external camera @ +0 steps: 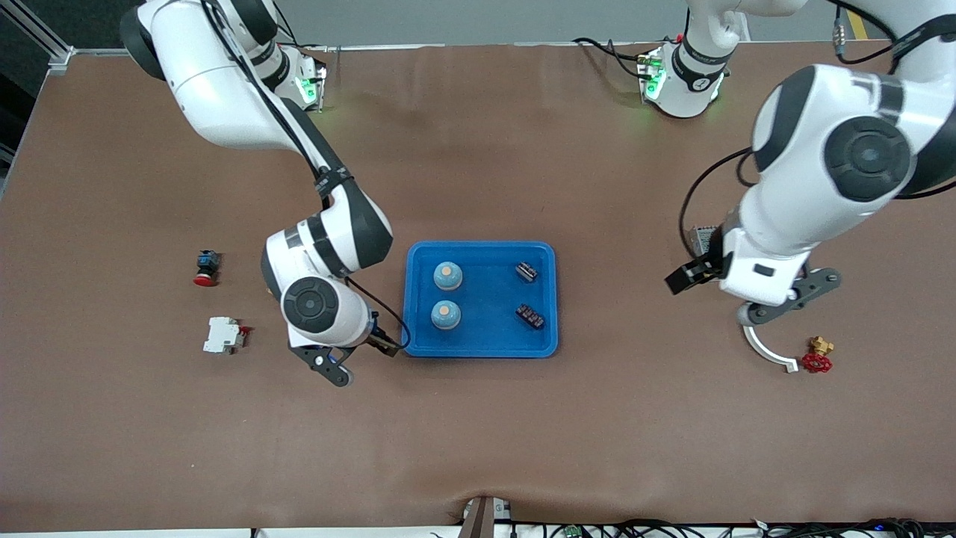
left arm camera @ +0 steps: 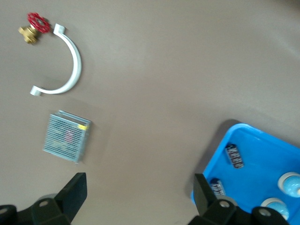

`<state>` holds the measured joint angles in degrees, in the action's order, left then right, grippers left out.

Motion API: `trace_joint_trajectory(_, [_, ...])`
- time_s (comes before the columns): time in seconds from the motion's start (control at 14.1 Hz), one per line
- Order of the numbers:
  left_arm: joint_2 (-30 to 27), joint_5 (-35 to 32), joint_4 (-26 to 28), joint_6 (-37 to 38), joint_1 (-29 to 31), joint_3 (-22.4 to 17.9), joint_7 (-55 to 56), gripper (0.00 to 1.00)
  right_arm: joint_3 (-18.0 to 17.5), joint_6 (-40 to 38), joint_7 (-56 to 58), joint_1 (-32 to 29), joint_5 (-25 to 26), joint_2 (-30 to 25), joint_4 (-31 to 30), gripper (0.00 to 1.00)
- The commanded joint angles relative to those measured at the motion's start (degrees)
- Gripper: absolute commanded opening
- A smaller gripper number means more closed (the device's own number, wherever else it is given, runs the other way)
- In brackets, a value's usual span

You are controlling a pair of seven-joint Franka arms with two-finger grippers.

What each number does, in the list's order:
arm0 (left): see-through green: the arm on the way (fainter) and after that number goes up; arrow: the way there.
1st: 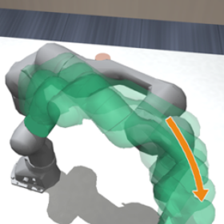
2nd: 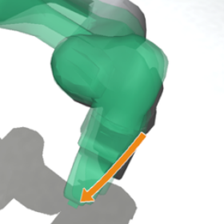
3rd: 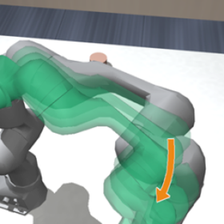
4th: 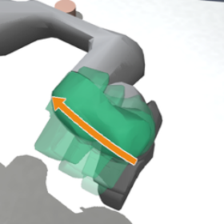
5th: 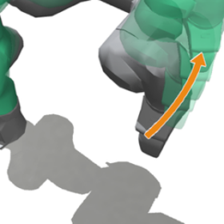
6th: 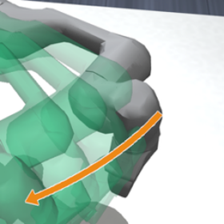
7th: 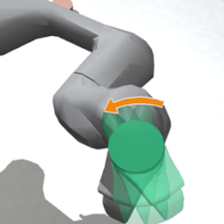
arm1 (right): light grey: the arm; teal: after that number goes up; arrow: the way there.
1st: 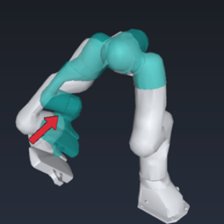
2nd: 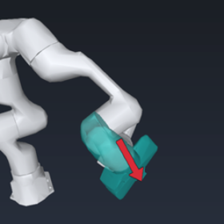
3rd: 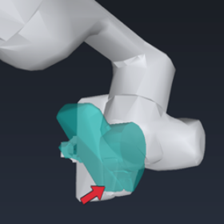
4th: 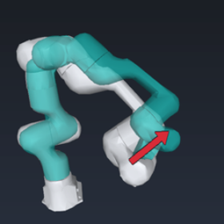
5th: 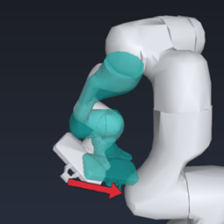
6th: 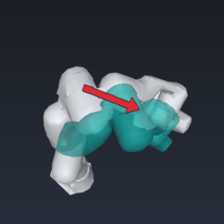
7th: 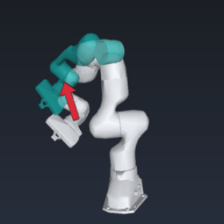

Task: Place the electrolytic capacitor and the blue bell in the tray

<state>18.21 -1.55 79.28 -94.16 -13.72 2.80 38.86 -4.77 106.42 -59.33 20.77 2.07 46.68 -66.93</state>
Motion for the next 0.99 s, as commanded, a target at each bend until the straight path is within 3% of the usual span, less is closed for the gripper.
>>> trace_joint_trajectory(0.0, [-2.65,1.28,1.49,2.57,3.43,0.45,-8.07,1.0,-0.59,-1.56,6.22,-2.31,0.04,-2.38,-0.31,1.0])
trace_joint_trajectory(0.57, [-4.76,3.74,2.37,4.94,14.32,0.45,-28.37,1.0,-0.33,-3.59,20.37,-7.76,0.48,-5.19,-0.49,1.0])
trace_joint_trajectory(0.92, [-5.64,3.75,4.3,4.25,17.41,0.54,-34.11,1.0,-0.42,-6.66,40.68,-15.05,0.39,-10.29,-1.63,1.0])
